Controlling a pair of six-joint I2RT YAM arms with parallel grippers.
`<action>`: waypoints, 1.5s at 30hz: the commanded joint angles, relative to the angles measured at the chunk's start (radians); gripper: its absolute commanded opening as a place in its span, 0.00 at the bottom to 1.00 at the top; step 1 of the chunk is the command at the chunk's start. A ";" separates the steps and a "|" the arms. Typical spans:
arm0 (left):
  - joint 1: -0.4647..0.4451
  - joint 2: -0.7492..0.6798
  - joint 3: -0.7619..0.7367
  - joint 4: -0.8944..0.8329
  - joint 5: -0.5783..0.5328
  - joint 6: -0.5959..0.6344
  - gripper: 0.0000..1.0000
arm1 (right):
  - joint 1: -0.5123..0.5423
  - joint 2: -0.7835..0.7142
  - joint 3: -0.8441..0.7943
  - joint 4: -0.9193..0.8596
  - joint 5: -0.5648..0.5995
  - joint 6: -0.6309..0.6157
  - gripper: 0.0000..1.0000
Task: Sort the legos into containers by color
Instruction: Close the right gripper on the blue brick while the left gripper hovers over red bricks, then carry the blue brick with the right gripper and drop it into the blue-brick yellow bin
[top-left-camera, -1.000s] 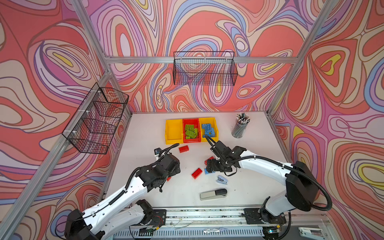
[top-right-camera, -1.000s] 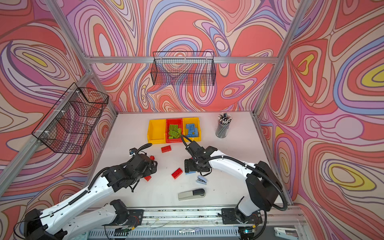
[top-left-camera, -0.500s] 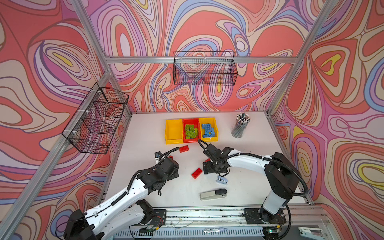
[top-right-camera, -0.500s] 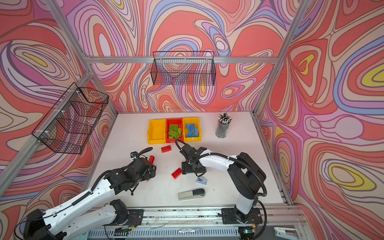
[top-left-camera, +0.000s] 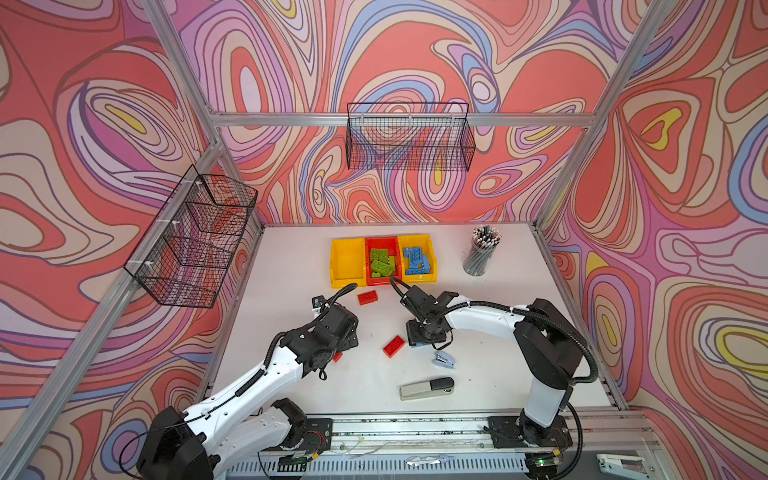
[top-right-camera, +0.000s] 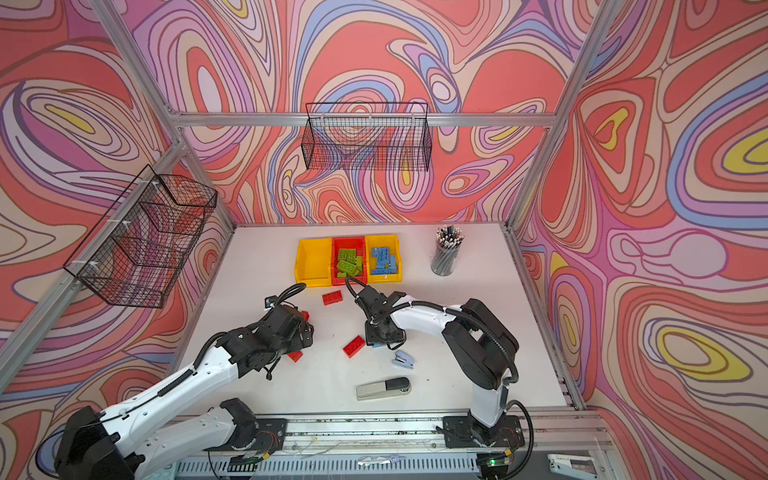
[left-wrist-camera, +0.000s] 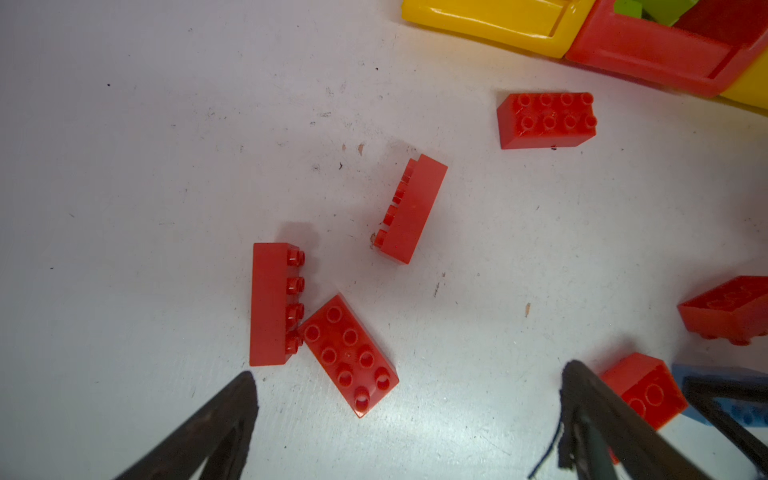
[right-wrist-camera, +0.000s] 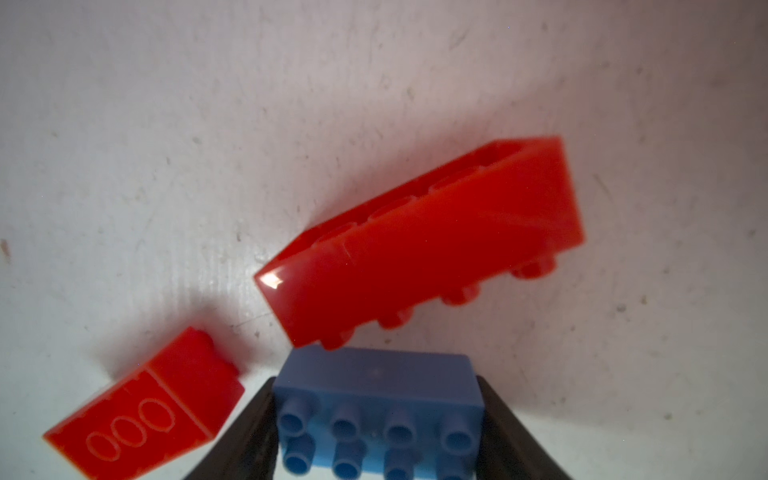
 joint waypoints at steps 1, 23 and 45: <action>0.021 0.025 0.033 0.024 0.022 0.021 1.00 | 0.004 0.005 0.025 -0.042 0.033 0.009 0.56; 0.071 0.290 0.385 0.053 0.068 0.290 1.00 | -0.287 0.208 0.695 -0.207 0.143 -0.240 0.52; 0.200 0.358 0.415 0.021 0.115 0.277 1.00 | -0.367 0.565 1.143 -0.244 0.033 -0.276 0.55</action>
